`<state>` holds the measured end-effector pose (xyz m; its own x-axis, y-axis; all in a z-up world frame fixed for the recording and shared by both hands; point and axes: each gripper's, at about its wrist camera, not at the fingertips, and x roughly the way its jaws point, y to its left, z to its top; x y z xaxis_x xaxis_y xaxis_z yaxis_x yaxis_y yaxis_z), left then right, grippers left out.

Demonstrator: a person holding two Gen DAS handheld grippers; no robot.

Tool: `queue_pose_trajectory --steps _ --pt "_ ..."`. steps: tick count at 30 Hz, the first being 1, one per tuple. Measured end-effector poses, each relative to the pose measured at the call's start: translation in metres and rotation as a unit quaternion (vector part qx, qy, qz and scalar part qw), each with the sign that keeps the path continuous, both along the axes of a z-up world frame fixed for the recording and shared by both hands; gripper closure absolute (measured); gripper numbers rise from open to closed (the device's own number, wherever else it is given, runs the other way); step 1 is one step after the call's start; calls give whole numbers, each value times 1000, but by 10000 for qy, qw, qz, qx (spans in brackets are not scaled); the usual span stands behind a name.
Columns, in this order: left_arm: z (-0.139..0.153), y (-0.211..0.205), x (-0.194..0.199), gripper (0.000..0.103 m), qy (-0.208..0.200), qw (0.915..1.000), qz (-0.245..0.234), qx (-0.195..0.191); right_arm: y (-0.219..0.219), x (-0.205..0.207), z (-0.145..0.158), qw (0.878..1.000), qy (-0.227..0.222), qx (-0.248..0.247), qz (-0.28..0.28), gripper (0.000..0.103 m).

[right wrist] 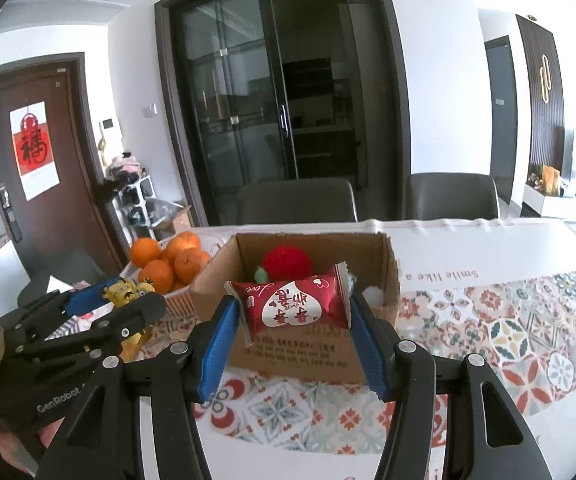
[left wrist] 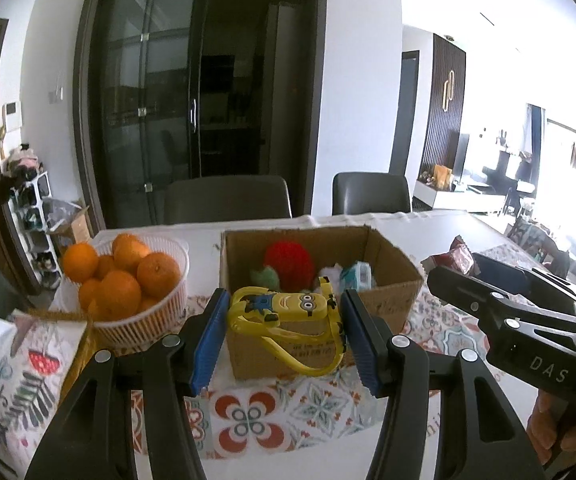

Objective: Organize soft objects
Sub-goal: 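Lift the Minion toy and red packet and carry both over the box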

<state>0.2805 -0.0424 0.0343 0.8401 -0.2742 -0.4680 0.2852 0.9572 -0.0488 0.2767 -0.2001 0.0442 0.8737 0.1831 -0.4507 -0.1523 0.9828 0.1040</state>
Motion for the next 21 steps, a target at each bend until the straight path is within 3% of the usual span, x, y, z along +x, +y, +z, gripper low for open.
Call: queue_pose_trajectory --steps 7,21 --pt "11 -6 17 47 -84 10000 -30 9 -5 13 11 9999 -114 -15 -82 46" --pt "17 -24 63 47 -50 9998 -59 178 -23 65 16 9998 129 68 -135 46"
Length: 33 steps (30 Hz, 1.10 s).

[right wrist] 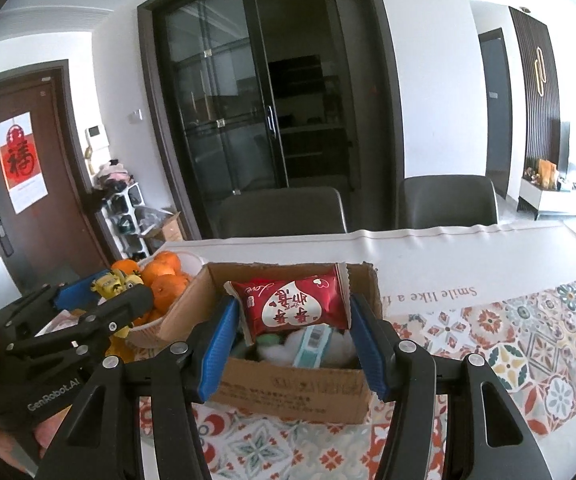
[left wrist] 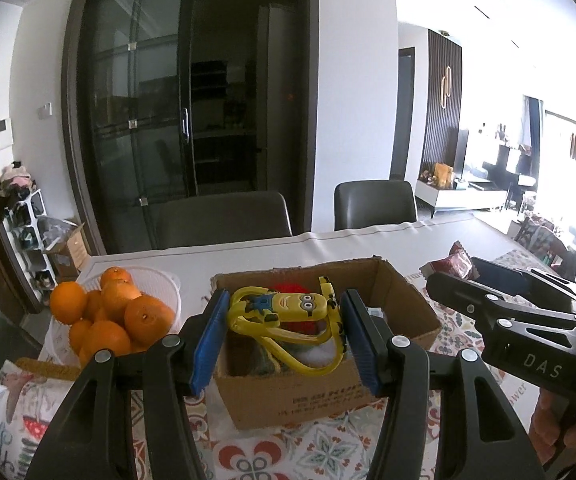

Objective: Organize soft objects
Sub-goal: 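Lift the Minion toy and red packet and carry both over the box, then open both tools to drop the Minion toy and packet into the box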

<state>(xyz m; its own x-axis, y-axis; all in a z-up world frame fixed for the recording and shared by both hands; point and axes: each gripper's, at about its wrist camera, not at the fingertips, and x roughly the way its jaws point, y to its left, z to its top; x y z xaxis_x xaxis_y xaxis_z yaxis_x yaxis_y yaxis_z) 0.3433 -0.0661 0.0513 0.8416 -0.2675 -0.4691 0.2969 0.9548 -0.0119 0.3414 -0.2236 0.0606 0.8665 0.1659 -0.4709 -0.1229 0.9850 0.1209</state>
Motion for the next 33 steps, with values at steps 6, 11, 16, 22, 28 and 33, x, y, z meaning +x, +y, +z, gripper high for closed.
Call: queue_pose_trajectory --steps 6,11,16,22,28,33 --pt "-7 -4 23 47 120 9999 33 85 -2 22 0 9998 127 -128 9 46" --pt "-13 -8 43 47 273 9995 18 155 -4 44 -4 9992 381 -107 81 46" --pt "-22 -11 62 47 441 9986 -3 282 -7 70 -14 9970 745 -28 217 46" --pt "-36 -14 80 47 697 9967 -46 417 -7 96 -31 9923 1192 -42 344 46" --pt "-53 -20 91 47 863 9946 -97 574 -8 111 -45 9888 1437 -120 377 46" --pt "-63 -23 101 47 1046 9923 -195 635 -6 121 -53 9864 1573 -174 451 46"
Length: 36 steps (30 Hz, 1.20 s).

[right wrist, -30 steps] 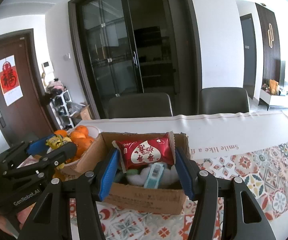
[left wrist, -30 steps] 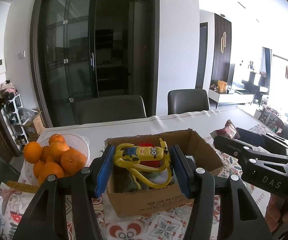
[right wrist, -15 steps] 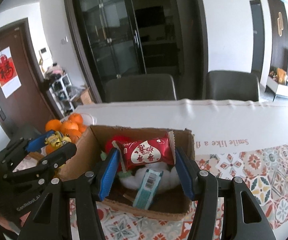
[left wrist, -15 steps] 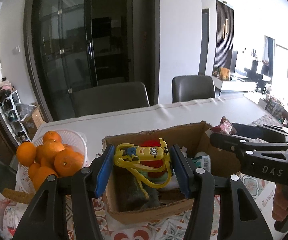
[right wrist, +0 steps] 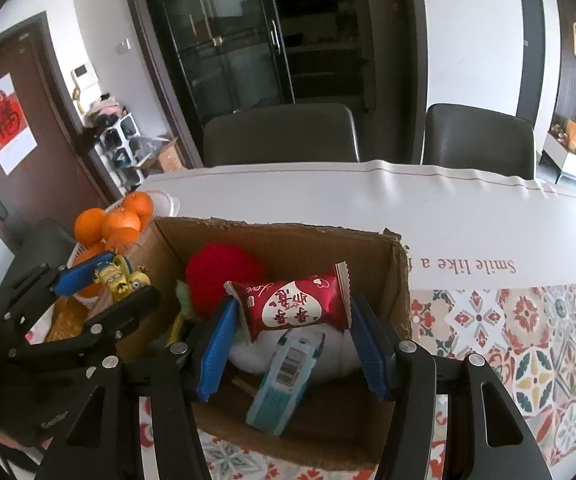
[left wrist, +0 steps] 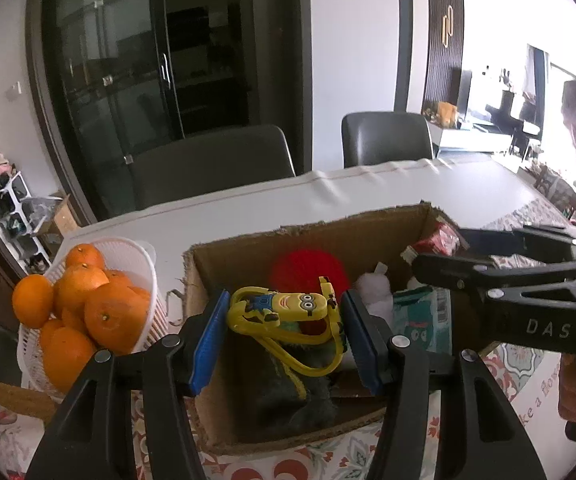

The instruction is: Organize soft objects

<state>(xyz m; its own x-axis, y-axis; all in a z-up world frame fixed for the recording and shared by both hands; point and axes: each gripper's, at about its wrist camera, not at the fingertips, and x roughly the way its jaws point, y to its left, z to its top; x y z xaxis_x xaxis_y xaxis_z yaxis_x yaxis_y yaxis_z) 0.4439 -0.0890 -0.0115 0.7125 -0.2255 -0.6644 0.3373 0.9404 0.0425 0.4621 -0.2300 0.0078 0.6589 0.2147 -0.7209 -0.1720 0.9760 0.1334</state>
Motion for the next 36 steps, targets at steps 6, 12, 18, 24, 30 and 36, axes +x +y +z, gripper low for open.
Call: queue_pose_trajectory --steps 6,12,18,24,30,36 --pt "-8 -3 5 46 133 9998 -81 88 0 8 -3 10000 -19 3 92 43" --pt "-8 1 1 37 74 9999 31 133 2 7 -5 10000 -49 -37 54 40" --pt "-4 5 -6 33 4 9997 195 133 1 0 -6 9999 -43 -126 -77 40" --pt "7 10 -22 32 -146 9992 361 79 0 -18 1 9994 -198 -174 -230 40" --pt "24 17 -47 30 -360 9983 453 24 1 -44 14 9986 -401 -172 -292 40" --pt "45 26 -81 28 -700 9956 625 -37 5 -80 29 9972 -623 -152 -374 40"
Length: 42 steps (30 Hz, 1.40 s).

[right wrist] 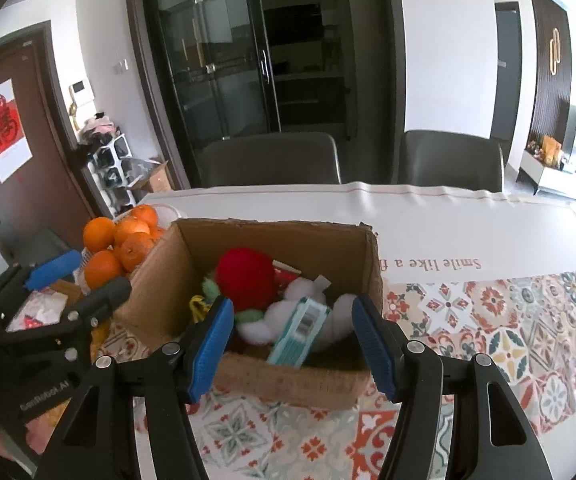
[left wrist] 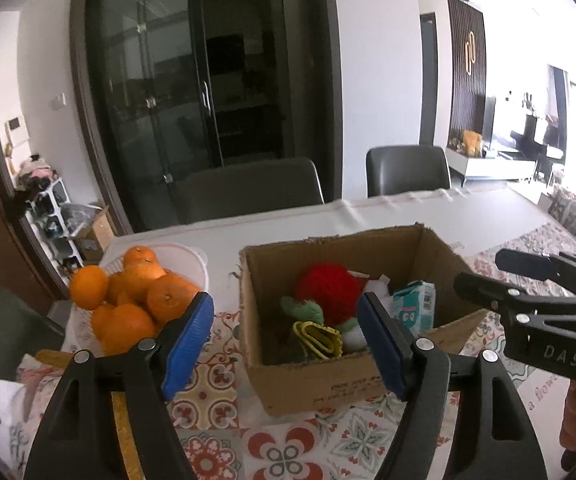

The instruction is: Organize soft objects

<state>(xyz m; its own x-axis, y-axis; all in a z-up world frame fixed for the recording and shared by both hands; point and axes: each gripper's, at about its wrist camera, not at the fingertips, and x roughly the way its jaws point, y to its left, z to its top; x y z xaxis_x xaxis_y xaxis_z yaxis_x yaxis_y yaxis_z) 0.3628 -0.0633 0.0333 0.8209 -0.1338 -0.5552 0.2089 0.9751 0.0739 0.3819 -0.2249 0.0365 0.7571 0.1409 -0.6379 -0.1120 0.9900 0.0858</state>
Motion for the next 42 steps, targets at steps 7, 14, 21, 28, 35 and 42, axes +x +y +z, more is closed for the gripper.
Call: queue_pose_trajectory --steps 7,14,21,28,35,42 --pt "19 8 -46 22 -327 9993 172 57 3 -48 18 9993 -350 74 -88 29" --pt "33 18 -91 3 -572 9979 306 4 4 -89 31 9977 -614 98 -286 20" --pt "38 25 -143 0 -793 9957 477 51 5 -134 35 9960 -779 143 -424 16" --pt "37 31 -186 0 -829 9952 520 -6 9 -179 36 9946 -909 21 -508 14" --pt "34 38 -226 0 -805 9951 560 -152 19 -219 39 9933 -1080 -55 -415 13" --pt "31 45 -259 0 -871 9939 653 -176 28 -258 37 9907 -1273 -144 -463 10"
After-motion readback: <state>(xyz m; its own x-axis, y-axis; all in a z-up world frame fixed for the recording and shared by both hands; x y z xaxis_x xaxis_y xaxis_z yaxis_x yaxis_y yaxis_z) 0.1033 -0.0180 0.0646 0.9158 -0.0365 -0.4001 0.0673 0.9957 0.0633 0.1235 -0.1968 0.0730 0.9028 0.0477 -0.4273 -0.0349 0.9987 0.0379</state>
